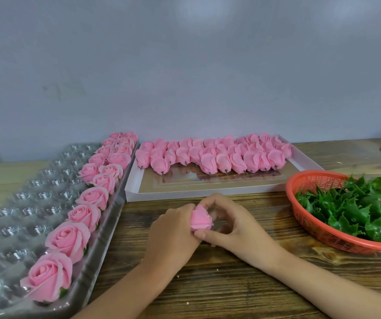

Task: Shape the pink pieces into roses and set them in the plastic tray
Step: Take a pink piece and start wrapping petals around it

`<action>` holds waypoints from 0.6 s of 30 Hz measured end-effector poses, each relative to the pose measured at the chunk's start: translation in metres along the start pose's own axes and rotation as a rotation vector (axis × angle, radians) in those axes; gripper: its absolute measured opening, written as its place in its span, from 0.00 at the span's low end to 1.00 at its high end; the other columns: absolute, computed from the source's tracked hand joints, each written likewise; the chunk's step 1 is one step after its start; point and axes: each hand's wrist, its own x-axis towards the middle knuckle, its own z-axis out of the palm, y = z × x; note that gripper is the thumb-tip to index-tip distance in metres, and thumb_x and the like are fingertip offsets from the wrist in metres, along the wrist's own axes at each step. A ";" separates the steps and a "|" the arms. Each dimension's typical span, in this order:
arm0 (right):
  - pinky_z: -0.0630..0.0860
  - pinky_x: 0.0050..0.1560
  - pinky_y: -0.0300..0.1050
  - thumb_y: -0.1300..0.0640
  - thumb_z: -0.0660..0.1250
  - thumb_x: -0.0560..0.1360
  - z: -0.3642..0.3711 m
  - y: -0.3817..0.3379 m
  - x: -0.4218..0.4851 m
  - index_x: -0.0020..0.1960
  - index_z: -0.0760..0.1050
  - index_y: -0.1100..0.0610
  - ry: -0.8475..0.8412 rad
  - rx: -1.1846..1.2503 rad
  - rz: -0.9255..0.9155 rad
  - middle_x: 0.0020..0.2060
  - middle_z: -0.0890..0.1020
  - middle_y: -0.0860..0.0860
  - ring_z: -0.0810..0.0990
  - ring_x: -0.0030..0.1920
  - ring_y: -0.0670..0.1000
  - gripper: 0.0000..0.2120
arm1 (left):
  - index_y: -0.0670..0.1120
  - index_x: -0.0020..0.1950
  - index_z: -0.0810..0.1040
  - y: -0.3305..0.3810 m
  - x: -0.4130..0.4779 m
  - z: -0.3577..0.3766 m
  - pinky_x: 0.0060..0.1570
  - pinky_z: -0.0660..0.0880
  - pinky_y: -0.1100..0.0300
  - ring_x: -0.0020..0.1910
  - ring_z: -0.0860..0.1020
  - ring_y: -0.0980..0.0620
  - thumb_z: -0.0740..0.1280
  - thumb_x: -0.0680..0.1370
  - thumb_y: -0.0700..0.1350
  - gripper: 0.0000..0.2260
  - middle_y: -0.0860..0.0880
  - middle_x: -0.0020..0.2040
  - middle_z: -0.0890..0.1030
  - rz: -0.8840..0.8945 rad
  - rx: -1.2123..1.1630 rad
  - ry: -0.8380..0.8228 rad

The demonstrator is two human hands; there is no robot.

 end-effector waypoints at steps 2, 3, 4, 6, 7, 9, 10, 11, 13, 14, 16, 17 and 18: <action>0.80 0.47 0.51 0.59 0.77 0.71 0.000 0.001 0.001 0.53 0.76 0.49 -0.003 -0.053 -0.009 0.48 0.81 0.46 0.80 0.48 0.49 0.14 | 0.52 0.52 0.77 -0.001 0.000 0.000 0.36 0.70 0.66 0.39 0.76 0.58 0.68 0.75 0.54 0.09 0.58 0.40 0.75 -0.006 -0.013 0.003; 0.80 0.44 0.51 0.59 0.76 0.72 0.000 0.001 0.001 0.53 0.76 0.50 0.001 -0.033 0.000 0.48 0.81 0.47 0.80 0.48 0.49 0.13 | 0.52 0.52 0.77 -0.001 0.001 0.000 0.37 0.70 0.66 0.39 0.76 0.58 0.68 0.75 0.54 0.09 0.58 0.40 0.75 -0.014 -0.010 -0.007; 0.81 0.41 0.50 0.60 0.75 0.73 0.000 0.001 0.001 0.53 0.77 0.52 0.005 0.011 0.015 0.47 0.81 0.49 0.81 0.47 0.51 0.11 | 0.52 0.52 0.77 -0.001 0.001 0.001 0.38 0.70 0.65 0.39 0.76 0.58 0.67 0.76 0.54 0.09 0.58 0.40 0.75 -0.020 -0.006 -0.018; 0.80 0.36 0.46 0.60 0.72 0.75 -0.001 0.000 0.001 0.52 0.77 0.55 0.013 0.078 0.030 0.46 0.81 0.54 0.81 0.44 0.54 0.08 | 0.53 0.51 0.76 0.000 0.002 0.002 0.36 0.70 0.67 0.38 0.76 0.60 0.66 0.76 0.55 0.08 0.59 0.39 0.76 -0.011 0.018 -0.016; 0.79 0.35 0.45 0.60 0.72 0.76 -0.001 -0.001 0.001 0.52 0.76 0.57 0.016 0.090 0.027 0.45 0.81 0.55 0.81 0.42 0.54 0.07 | 0.53 0.50 0.76 0.000 0.001 0.001 0.35 0.70 0.67 0.37 0.76 0.60 0.66 0.76 0.56 0.08 0.58 0.39 0.77 -0.002 0.031 -0.010; 0.78 0.34 0.44 0.62 0.71 0.77 -0.001 -0.001 0.001 0.52 0.76 0.59 0.016 0.106 0.015 0.43 0.81 0.56 0.81 0.40 0.52 0.06 | 0.54 0.49 0.76 0.001 0.000 0.001 0.33 0.69 0.68 0.36 0.76 0.60 0.66 0.76 0.57 0.08 0.58 0.39 0.78 0.010 0.037 -0.007; 0.78 0.34 0.44 0.63 0.70 0.77 -0.001 -0.001 0.001 0.51 0.76 0.59 0.014 0.107 0.008 0.43 0.80 0.56 0.81 0.40 0.51 0.05 | 0.54 0.48 0.77 0.001 0.000 0.001 0.32 0.67 0.69 0.35 0.76 0.61 0.66 0.76 0.57 0.08 0.58 0.38 0.78 0.013 0.031 -0.005; 0.78 0.34 0.44 0.63 0.70 0.77 -0.001 -0.001 0.001 0.51 0.76 0.58 0.013 0.100 -0.001 0.44 0.79 0.56 0.81 0.41 0.53 0.05 | 0.54 0.48 0.77 0.002 -0.001 0.000 0.31 0.65 0.70 0.35 0.76 0.61 0.65 0.76 0.57 0.08 0.58 0.38 0.78 0.013 0.020 -0.001; 0.79 0.37 0.44 0.64 0.70 0.77 -0.001 -0.001 0.001 0.50 0.77 0.56 0.008 0.070 -0.017 0.46 0.78 0.53 0.80 0.44 0.53 0.05 | 0.55 0.48 0.78 0.003 0.000 0.000 0.32 0.66 0.69 0.36 0.76 0.61 0.65 0.76 0.57 0.07 0.59 0.38 0.78 0.005 -0.015 -0.004; 0.79 0.40 0.44 0.64 0.70 0.77 -0.001 -0.001 0.001 0.50 0.78 0.55 0.004 0.052 -0.024 0.46 0.77 0.51 0.79 0.45 0.51 0.06 | 0.55 0.49 0.78 0.004 0.001 -0.001 0.34 0.68 0.68 0.37 0.77 0.61 0.66 0.75 0.56 0.08 0.59 0.38 0.78 -0.002 -0.038 -0.015; 0.79 0.44 0.45 0.64 0.70 0.77 -0.001 -0.001 0.001 0.51 0.78 0.54 0.002 0.010 -0.030 0.47 0.77 0.48 0.79 0.46 0.47 0.06 | 0.54 0.51 0.79 0.004 0.002 -0.001 0.38 0.71 0.66 0.40 0.77 0.60 0.67 0.75 0.55 0.08 0.59 0.40 0.78 -0.017 -0.071 -0.038; 0.79 0.44 0.48 0.63 0.70 0.77 -0.001 -0.001 0.001 0.51 0.78 0.54 0.005 0.000 -0.024 0.47 0.78 0.48 0.79 0.46 0.47 0.06 | 0.54 0.51 0.79 0.003 0.002 -0.001 0.39 0.72 0.66 0.40 0.77 0.60 0.67 0.75 0.55 0.08 0.59 0.40 0.78 -0.022 -0.073 -0.041; 0.79 0.44 0.52 0.63 0.71 0.77 0.000 -0.001 0.001 0.51 0.77 0.54 0.010 0.001 -0.012 0.47 0.78 0.48 0.79 0.46 0.49 0.06 | 0.54 0.51 0.78 0.003 0.002 -0.001 0.38 0.72 0.66 0.40 0.77 0.60 0.67 0.75 0.55 0.08 0.59 0.41 0.79 -0.021 -0.064 -0.037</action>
